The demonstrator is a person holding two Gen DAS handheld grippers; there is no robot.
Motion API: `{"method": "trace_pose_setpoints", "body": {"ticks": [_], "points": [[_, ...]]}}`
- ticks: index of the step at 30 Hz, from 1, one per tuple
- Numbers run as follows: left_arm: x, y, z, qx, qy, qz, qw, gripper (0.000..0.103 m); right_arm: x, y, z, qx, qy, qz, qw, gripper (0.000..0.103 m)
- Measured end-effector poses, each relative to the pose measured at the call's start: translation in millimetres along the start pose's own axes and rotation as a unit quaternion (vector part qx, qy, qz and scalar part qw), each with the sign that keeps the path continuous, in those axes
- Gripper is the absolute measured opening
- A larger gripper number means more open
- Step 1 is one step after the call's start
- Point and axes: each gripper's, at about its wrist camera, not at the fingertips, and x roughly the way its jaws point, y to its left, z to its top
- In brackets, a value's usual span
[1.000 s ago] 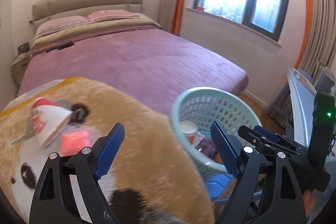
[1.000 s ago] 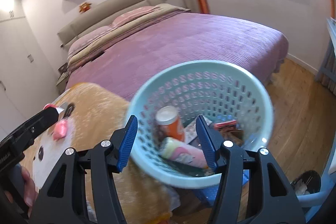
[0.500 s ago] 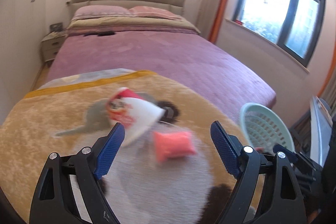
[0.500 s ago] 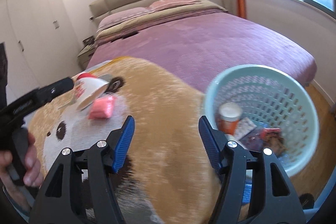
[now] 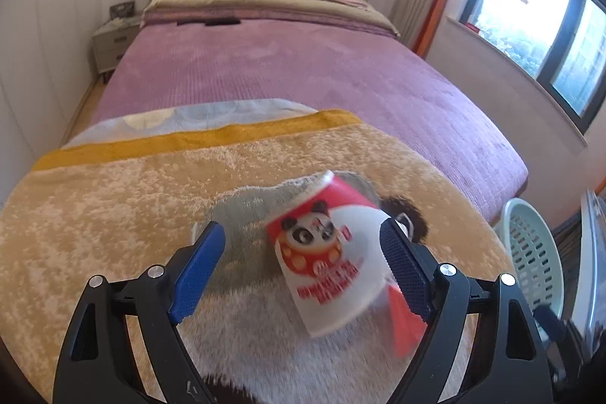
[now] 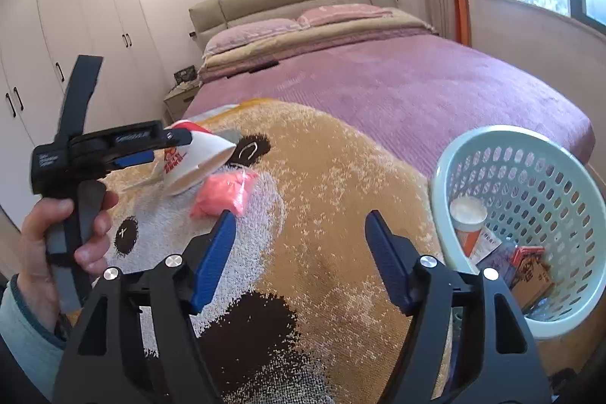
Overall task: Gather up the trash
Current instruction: 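Grasp the red-white paper cup with the left tool while the right tool grasps the pink packet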
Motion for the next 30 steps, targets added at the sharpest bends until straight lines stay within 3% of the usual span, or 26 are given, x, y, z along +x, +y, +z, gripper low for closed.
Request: {"method": "trace_pose_setpoints", "body": {"ticks": [6,8,12,16,22,30], "points": [[14,-2,-1,-0.009,0.007,-0.01,0.9999,0.083,1,6,-1,-0.011,0.0,-0.016,1.0,0.068],[13,-3,-1,-0.004,0.004,-0.009,0.9999,0.079,2,10,-1,-0.023,0.0,-0.019,1.0,0.068],[10,-12,-4,0.008,0.002,-0.017,0.9998,0.063,4,19,-3,-0.046,0.005,-0.031,0.998,0.069],[4,-19,-7,0.022,-0.01,-0.002,0.9997,0.059,4,26,-5,-0.064,0.003,-0.04,0.997,0.069],[-21,-9,-18,0.003,-0.021,-0.014,0.9997,0.053,7,26,-4,-0.066,0.008,-0.034,0.997,0.069],[-67,26,-54,-0.058,-0.033,-0.027,0.9974,0.049,15,29,2,-0.055,0.038,-0.027,0.997,0.069]]}}
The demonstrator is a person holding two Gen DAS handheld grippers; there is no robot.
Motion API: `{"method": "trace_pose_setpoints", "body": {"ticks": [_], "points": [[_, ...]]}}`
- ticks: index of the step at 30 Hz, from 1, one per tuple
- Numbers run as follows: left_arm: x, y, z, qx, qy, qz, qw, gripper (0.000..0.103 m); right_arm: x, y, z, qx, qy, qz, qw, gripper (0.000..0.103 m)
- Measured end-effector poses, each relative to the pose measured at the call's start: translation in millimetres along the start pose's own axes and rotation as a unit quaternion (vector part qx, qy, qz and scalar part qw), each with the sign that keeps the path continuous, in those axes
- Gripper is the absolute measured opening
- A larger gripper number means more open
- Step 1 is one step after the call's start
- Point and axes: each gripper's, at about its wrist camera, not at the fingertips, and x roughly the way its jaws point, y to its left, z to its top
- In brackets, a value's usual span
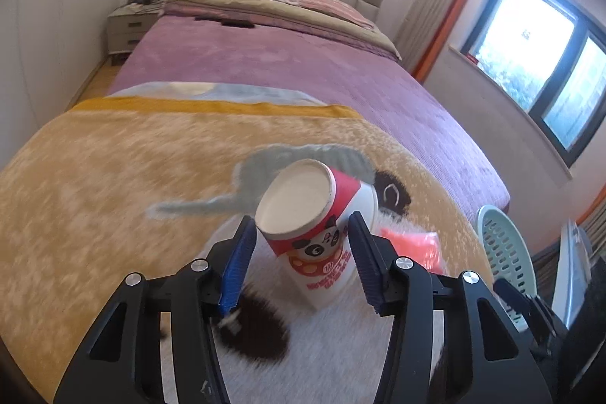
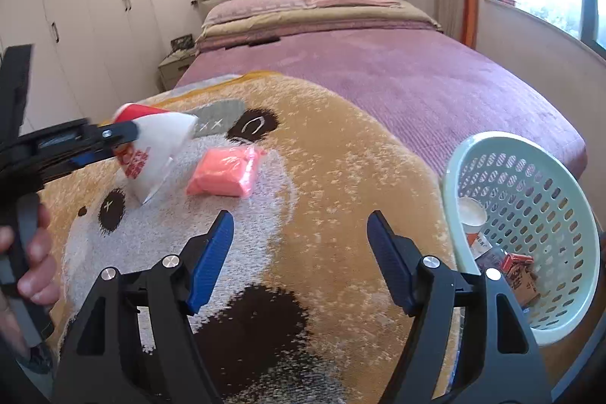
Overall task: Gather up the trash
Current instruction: 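Grasp the red-white paper cup with the left tool while the right tool grasps the pink packet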
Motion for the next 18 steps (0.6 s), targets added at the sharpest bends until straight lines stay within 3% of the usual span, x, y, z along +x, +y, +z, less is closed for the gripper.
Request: {"method": "trace_pose_setpoints", "body": {"ticks": [7,11,12,15,17,18], "points": [[-27,18,-23,-0.012,-0.003,0.003,0.9999,0.042,21,40,29,-0.039,0.016,0.016,0.999,0.069],[-35,23,-41,-0.005,0.006,0.008,0.9999,0.031,46,36,34,-0.009,0.039,0.033,0.999,0.069],[-36,24,-45,-0.005,0.012,0.004,0.9999,0.031,51,34,34,0.002,0.047,0.043,0.998,0.066],[-38,25,-54,0.006,0.027,-0.002,0.9996,0.031,60,37,31,0.0,0.063,0.058,0.996,0.043],[-45,26,-57,0.017,0.022,0.0,0.9996,0.036,55,45,29,-0.018,0.053,0.056,0.997,0.042],[-49,27,-57,0.019,0.017,0.003,0.9997,0.044,52,48,28,-0.026,0.051,0.061,0.997,0.042]]}}
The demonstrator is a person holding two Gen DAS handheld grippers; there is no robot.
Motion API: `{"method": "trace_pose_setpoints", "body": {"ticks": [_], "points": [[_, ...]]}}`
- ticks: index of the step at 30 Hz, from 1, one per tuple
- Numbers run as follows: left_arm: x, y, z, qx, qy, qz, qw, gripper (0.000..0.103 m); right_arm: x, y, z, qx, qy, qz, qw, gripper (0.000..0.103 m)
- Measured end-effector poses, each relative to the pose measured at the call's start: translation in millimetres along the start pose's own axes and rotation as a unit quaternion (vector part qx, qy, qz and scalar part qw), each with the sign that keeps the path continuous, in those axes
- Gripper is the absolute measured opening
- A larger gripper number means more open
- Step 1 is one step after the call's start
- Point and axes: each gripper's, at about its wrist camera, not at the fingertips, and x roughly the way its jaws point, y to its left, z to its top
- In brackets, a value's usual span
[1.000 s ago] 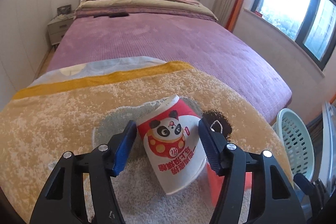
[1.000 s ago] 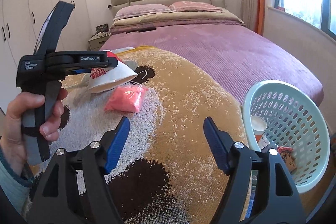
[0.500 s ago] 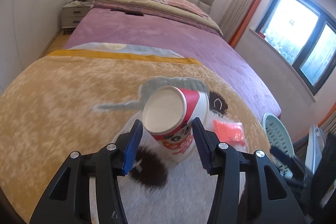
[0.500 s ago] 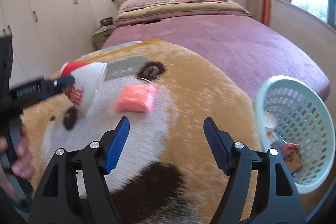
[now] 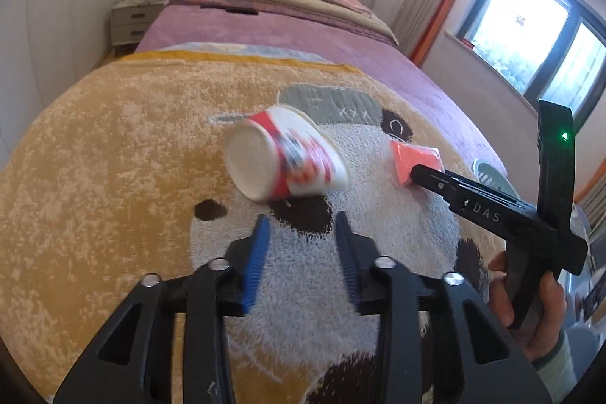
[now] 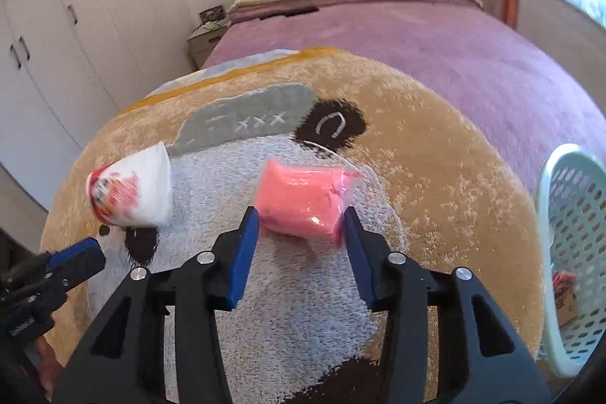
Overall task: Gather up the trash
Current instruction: 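Grasp the red-white paper cup with the left tool while the right tool grasps the pink packet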
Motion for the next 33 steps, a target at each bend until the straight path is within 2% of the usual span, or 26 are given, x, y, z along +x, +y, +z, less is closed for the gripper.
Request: {"method": "trace_pose_setpoints", "body": {"ticks": [1,2,4,5,8,13,15,18,19,20,26,33], "points": [[-3,2,1,0.002,-0.007,0.008,0.9999,0.055,-2,4,-2,-0.005,0.002,0.008,1.0,0.042],[-7,3,4,0.007,-0.019,0.02,0.9996,0.061,-2,8,-3,-0.008,0.006,0.016,1.0,0.042],[-8,9,17,0.009,-0.031,0.034,0.9989,0.087,-5,16,-9,-0.016,0.014,0.033,0.999,0.042],[-5,11,22,0.009,-0.022,0.029,0.9993,0.09,-8,21,-13,-0.022,0.015,0.039,0.999,0.042],[17,14,41,0.015,0.011,-0.002,0.9998,0.09,-16,26,-21,-0.028,0.016,0.044,0.999,0.042],[51,15,54,0.041,0.013,0.036,0.9984,0.088,-30,21,-32,-0.017,0.017,0.054,0.998,0.042],[57,18,50,0.026,0.024,0.004,0.9994,0.084,-33,18,-35,-0.015,0.017,0.055,0.998,0.042],[54,19,45,0.013,0.021,-0.02,0.9995,0.078,-36,13,-39,-0.009,0.013,0.042,0.999,0.042],[52,19,45,0.013,0.018,-0.025,0.9994,0.069,-36,10,-40,-0.003,0.012,0.04,0.999,0.042],[52,18,44,0.013,0.018,-0.029,0.9993,0.065,-36,8,-41,0.003,0.012,0.04,0.999,0.042],[41,16,34,-0.006,0.008,-0.032,0.9994,0.059,-43,-2,-56,0.043,0.014,0.025,0.999,0.042],[12,21,11,-0.039,-0.019,-0.014,0.9989,0.058,-61,11,-74,0.026,0.019,0.056,0.998,0.042]]}}
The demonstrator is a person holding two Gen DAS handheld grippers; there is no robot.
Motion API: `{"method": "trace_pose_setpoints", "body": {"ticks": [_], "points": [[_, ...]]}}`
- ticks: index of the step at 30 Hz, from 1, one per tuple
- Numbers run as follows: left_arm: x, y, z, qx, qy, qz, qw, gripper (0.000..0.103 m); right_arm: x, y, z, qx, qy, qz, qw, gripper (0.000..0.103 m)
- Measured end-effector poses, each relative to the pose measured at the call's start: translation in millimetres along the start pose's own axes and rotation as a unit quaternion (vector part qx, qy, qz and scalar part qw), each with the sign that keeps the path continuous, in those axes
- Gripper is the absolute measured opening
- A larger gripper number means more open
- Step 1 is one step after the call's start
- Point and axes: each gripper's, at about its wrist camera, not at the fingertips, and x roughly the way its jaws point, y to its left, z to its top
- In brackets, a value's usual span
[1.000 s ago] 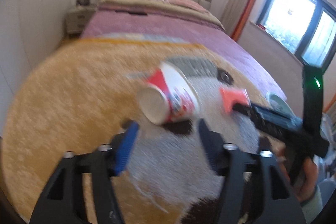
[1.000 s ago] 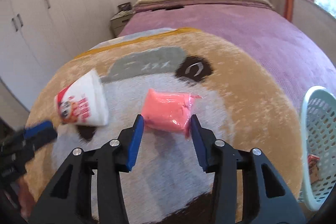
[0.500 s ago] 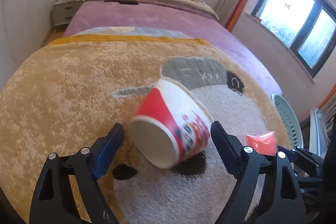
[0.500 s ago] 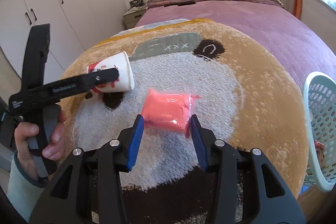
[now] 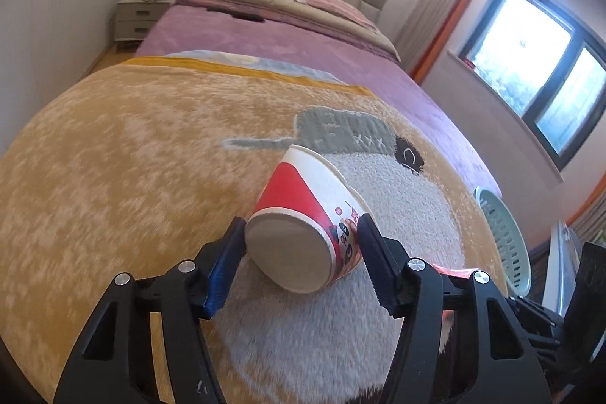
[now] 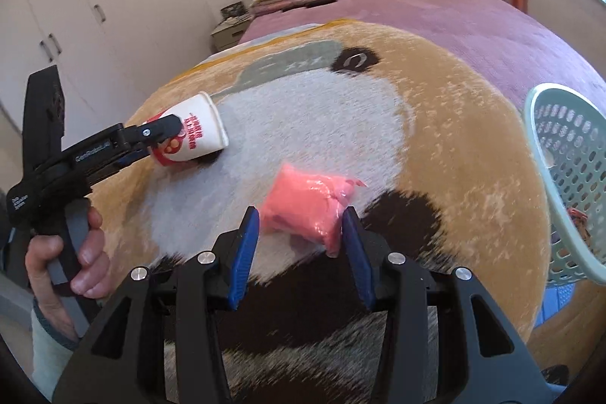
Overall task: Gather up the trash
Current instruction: 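Grasp the red-white paper cup with the left tool while the right tool grasps the pink packet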
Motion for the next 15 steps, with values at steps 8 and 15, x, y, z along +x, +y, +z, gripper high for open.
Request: {"method": "trace_pose_setpoints", "body": {"ticks": [8,15], "points": [[-14,11,-14,-0.015,-0.027,0.004,0.9995,0.058,-22,23,-15,-0.082,-0.037,-0.021,0.996,0.06],[-11,-1,-18,0.021,-0.035,0.028,0.9988,0.059,6,18,3,-0.106,-0.01,-0.044,0.993,0.075]]}}
